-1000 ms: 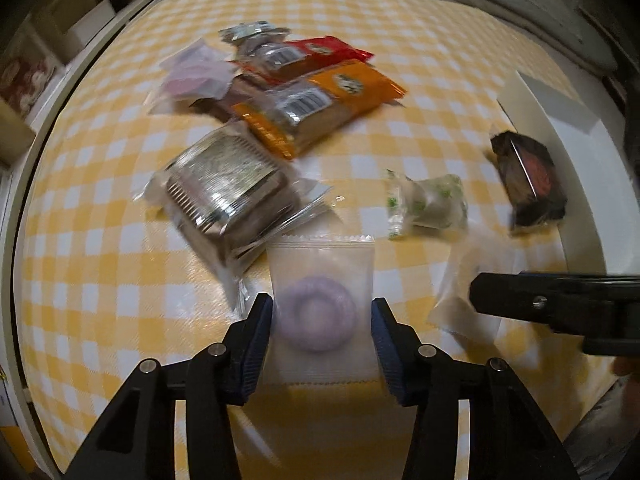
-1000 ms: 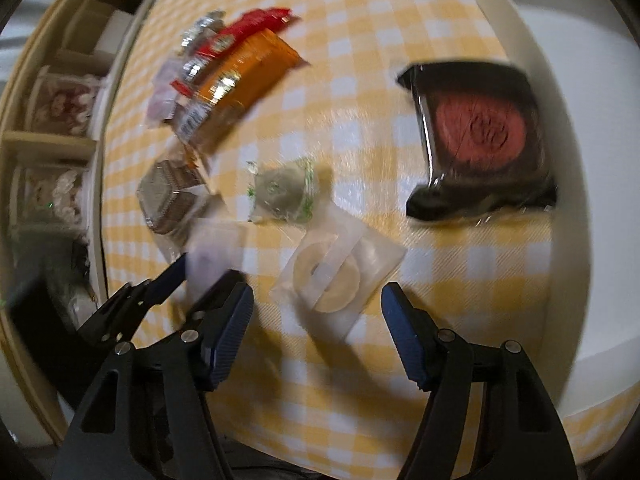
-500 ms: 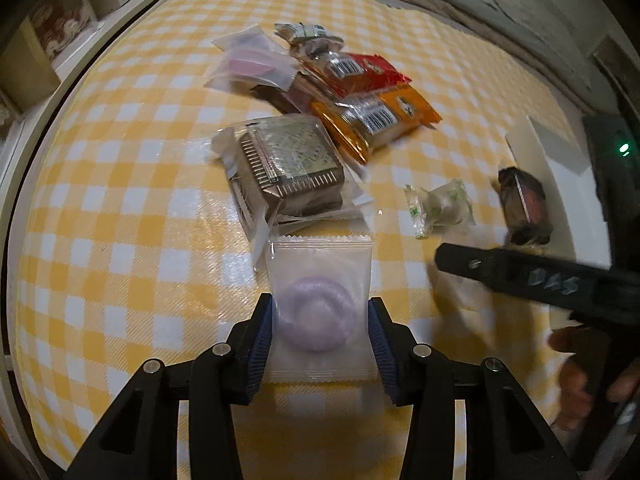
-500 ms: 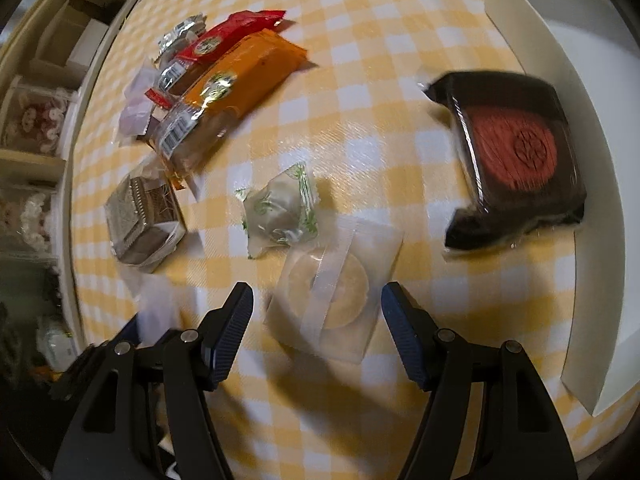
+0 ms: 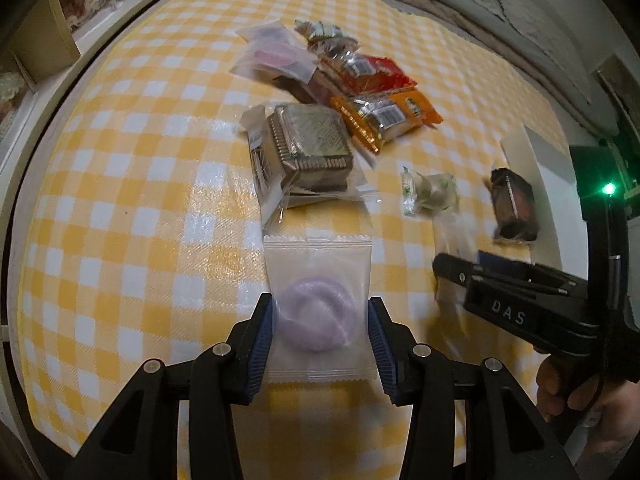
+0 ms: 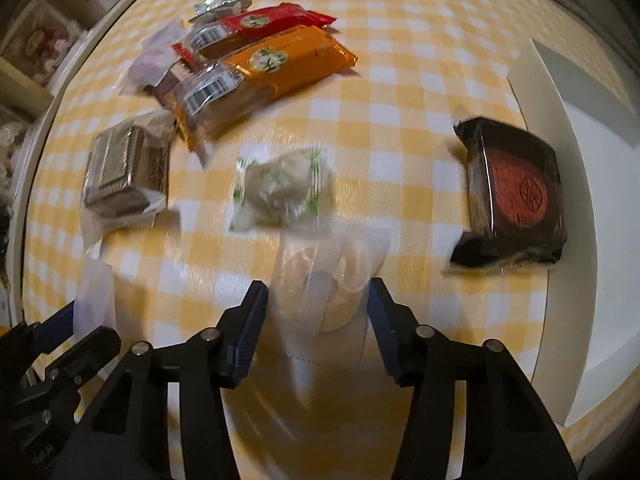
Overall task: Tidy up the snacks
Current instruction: 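Carry both packets over the white tray and open both tools to drop them, then move both tools back toward the remaining snacks, then grasp the gold-foil square cake with the left tool while the right tool grasps the green-leaf sweet, then carry both snacks over the white tray and open both tools to release them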
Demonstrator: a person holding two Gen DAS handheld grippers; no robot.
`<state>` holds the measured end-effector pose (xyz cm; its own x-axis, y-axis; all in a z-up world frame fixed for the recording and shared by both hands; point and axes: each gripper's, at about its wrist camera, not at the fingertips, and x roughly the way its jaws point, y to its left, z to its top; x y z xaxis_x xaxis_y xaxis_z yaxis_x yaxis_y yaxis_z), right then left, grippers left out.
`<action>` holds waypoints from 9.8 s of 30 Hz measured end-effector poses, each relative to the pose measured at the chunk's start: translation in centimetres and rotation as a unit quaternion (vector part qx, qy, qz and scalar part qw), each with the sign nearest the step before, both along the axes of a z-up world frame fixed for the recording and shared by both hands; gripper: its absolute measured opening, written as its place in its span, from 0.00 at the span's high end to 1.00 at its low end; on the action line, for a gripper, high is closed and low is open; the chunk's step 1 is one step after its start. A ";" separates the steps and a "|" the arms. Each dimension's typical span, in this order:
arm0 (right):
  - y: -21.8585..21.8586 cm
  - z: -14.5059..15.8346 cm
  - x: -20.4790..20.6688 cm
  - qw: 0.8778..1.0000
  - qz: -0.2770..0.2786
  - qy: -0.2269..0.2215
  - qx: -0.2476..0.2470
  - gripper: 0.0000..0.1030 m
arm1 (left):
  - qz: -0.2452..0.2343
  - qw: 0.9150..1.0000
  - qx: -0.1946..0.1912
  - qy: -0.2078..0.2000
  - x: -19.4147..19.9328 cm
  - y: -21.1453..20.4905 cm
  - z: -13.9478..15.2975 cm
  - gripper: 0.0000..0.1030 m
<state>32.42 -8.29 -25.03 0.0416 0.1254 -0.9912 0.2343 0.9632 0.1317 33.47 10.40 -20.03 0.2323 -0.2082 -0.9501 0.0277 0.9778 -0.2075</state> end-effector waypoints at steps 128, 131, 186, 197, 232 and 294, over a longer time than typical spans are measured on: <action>-36.9 12.9 -9.7 0.958 -0.145 -0.201 -0.142 0.00 | -0.099 0.978 0.022 -0.182 11.3 -34.6 5.2 0.00; -36.0 14.0 -10.2 0.956 -0.139 -0.212 -0.146 0.00 | -0.099 0.976 0.024 -0.192 10.2 -33.8 6.6 0.00; -6.9 7.5 4.7 0.954 0.174 -0.212 0.117 0.20 | 0.096 0.990 0.045 -0.096 9.4 -3.6 7.6 0.11; -2.6 0.2 5.6 0.931 0.286 -0.142 0.175 0.31 | 0.063 0.994 0.089 -0.021 14.8 -6.2 1.0 0.20; -0.7 -2.0 6.8 0.977 0.166 -0.046 0.122 0.65 | 0.055 0.993 0.107 0.014 14.8 -5.0 -2.1 0.50; -26.1 19.8 -5.7 0.924 0.000 -0.371 -0.093 0.67 | -0.061 0.955 0.018 -0.290 2.1 -25.6 13.9 0.50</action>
<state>26.77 -34.35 -5.18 0.7191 -0.0442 -0.6935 0.1460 0.9853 0.0885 35.62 -15.21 -6.16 0.6977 -0.2379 -0.6757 0.2427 0.9660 -0.0894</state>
